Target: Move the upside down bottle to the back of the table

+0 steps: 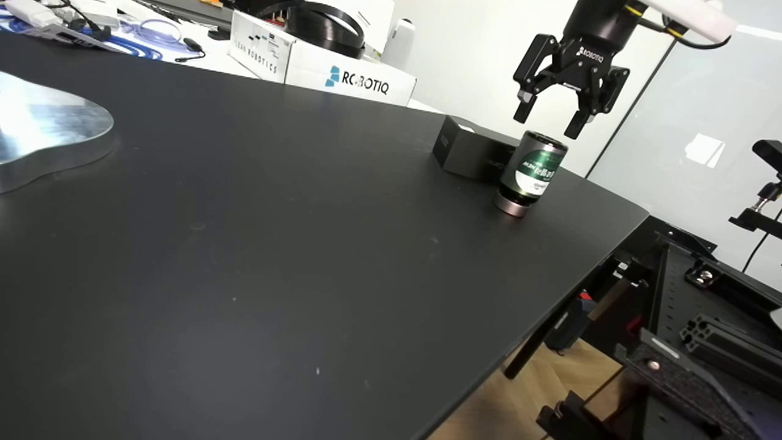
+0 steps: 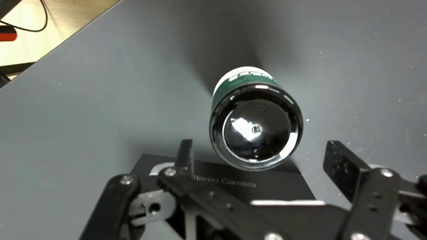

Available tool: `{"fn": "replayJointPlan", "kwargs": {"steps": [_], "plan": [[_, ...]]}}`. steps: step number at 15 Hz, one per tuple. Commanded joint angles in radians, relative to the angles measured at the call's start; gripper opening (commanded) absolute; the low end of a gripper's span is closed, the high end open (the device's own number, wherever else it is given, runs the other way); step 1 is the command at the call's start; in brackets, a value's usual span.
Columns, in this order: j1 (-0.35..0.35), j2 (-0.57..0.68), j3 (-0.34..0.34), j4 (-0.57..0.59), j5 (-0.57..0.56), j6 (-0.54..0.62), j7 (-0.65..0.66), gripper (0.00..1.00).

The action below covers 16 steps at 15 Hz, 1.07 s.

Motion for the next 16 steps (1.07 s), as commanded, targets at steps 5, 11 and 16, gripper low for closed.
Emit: {"fn": "replayJointPlan", "kwargs": {"steps": [5, 11, 16], "plan": [[0.03, 0.01, -0.032, -0.031, 0.004, 0.029, 0.034, 1.0], [0.036, 0.06, -0.051, -0.033, 0.005, 0.102, 0.02, 1.0], [0.057, 0.103, -0.064, -0.027, 0.017, 0.139, 0.011, 1.0]]}}
